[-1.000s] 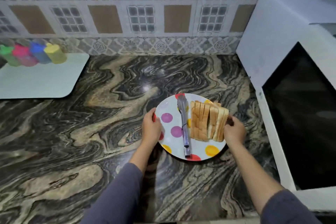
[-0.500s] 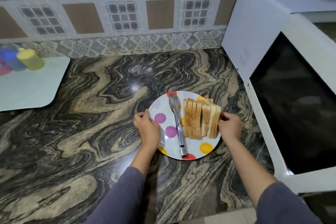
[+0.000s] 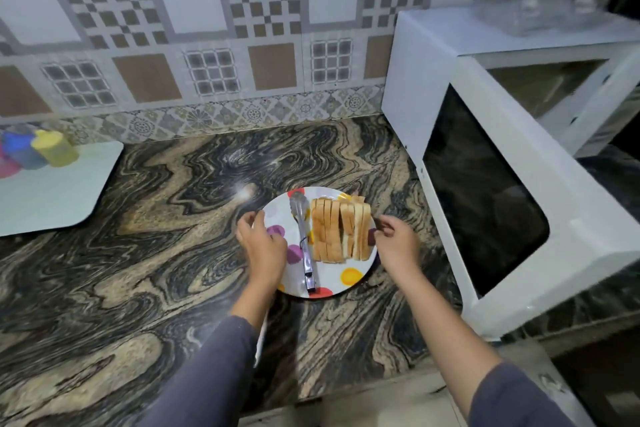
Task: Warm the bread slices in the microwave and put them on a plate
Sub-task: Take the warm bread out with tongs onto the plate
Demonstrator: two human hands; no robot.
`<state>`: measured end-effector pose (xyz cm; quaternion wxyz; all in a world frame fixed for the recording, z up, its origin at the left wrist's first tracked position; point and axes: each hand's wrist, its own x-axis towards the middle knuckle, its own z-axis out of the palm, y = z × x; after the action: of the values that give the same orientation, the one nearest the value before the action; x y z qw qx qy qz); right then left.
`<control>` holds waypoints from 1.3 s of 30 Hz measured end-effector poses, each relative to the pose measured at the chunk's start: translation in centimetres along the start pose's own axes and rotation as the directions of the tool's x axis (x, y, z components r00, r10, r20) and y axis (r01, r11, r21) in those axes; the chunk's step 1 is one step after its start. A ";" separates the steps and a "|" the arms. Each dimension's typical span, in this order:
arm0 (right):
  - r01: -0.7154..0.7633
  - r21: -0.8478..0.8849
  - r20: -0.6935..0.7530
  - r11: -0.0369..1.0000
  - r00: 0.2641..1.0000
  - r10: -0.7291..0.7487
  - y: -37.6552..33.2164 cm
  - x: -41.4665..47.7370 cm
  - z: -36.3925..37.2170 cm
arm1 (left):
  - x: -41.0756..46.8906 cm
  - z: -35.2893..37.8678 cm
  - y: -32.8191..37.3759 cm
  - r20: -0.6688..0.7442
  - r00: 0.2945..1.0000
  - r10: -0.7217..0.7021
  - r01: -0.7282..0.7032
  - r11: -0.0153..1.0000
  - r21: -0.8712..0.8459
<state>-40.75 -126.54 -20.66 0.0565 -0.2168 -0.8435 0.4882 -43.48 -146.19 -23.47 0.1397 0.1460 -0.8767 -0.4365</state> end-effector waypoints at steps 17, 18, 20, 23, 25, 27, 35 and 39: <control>0.618 -0.367 -0.553 0.695 0.456 -0.698 -5.1 -11.5 -19.1 | -8.2 4.2 24.9 0.231 0.783 0.577 -0.319 0.692 -0.648; 0.580 -0.390 -0.521 0.715 0.501 -0.690 -3.9 -11.4 -19.2 | -8.9 4.8 25.6 0.238 0.770 0.591 -0.324 0.684 -0.653; 0.561 -0.401 -0.434 0.725 0.580 -0.689 -1.7 -11.2 -19.4 | -10.0 6.1 26.5 0.258 0.735 0.627 -0.359 0.683 -0.636; 0.614 -0.393 -0.324 0.684 0.604 -0.728 0.1 -11.0 -20.2 | -11.2 7.6 26.9 0.253 0.711 0.656 -0.437 0.694 -0.572; 0.636 -0.357 -0.331 0.684 0.599 -0.729 0.7 -10.4 -21.3 | -11.9 8.4 27.2 0.211 0.724 0.657 -0.458 0.686 -0.566; 0.637 -0.324 -0.376 0.699 0.591 -0.713 1.7 -9.5 -22.8 | -12.8 9.7 27.8 0.173 0.725 0.667 -0.506 0.686 -0.523; 0.649 -0.290 -0.526 0.703 0.505 -0.684 6.5 -1.9 -29.7 | -14.5 17.2 31.6 0.037 0.698 0.716 -0.634 0.640 -0.435; 0.624 -0.296 -0.559 0.723 0.501 -0.661 8.6 4.3 -33.9 | -14.1 21.9 34.3 -0.031 0.674 0.738 -0.679 0.602 -0.419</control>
<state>-31.49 -93.97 -10.90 0.5063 -0.0396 -0.8054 0.3058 -43.25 -105.17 -10.18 0.2637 -0.2782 -0.7621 -0.5218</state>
